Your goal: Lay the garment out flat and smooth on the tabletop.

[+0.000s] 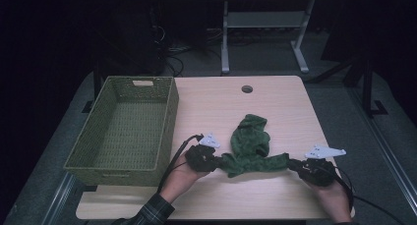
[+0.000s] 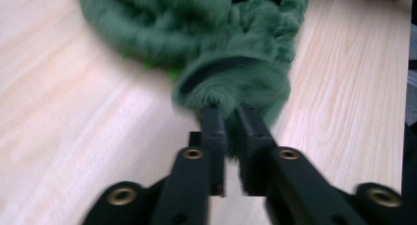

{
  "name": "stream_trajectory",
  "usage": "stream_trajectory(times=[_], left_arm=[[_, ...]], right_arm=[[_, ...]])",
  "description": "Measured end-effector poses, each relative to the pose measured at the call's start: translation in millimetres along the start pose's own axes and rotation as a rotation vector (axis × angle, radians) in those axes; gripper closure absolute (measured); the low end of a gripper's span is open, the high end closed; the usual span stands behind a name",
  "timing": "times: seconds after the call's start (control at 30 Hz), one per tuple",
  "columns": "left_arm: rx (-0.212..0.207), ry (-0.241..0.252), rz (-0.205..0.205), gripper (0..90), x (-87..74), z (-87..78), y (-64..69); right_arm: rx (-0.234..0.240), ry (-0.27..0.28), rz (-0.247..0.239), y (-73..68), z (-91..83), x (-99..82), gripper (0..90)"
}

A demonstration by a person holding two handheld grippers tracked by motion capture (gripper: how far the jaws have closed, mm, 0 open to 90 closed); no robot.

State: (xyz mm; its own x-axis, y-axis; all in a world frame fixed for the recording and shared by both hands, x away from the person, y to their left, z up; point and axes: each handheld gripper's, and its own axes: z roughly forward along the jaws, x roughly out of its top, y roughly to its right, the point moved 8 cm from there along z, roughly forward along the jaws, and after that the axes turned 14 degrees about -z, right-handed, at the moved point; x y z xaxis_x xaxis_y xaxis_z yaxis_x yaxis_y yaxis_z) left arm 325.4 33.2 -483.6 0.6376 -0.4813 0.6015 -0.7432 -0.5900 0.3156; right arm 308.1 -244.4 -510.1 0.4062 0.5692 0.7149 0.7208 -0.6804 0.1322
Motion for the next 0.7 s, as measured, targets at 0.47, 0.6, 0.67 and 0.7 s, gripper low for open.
stream_trajectory(times=[0.47,0.6,0.67,0.7], left_arm=[[-0.079,0.086,0.040,88.9,29.7,-15.2,28.8],[-0.111,0.036,0.058,89.5,25.9,7.4,43.9],[-0.108,0.016,0.059,89.5,21.6,14.5,45.8],[-0.101,0.002,0.064,89.5,18.6,16.9,45.0]], right_arm=[[0.010,0.070,-0.026,-0.5,-15.2,19.5,83.7],[0.037,0.053,-0.040,-0.6,-3.9,24.1,89.8],[0.047,0.037,-0.042,0.2,1.4,24.2,89.8],[0.048,0.030,-0.051,1.1,3.6,23.5,89.8]])
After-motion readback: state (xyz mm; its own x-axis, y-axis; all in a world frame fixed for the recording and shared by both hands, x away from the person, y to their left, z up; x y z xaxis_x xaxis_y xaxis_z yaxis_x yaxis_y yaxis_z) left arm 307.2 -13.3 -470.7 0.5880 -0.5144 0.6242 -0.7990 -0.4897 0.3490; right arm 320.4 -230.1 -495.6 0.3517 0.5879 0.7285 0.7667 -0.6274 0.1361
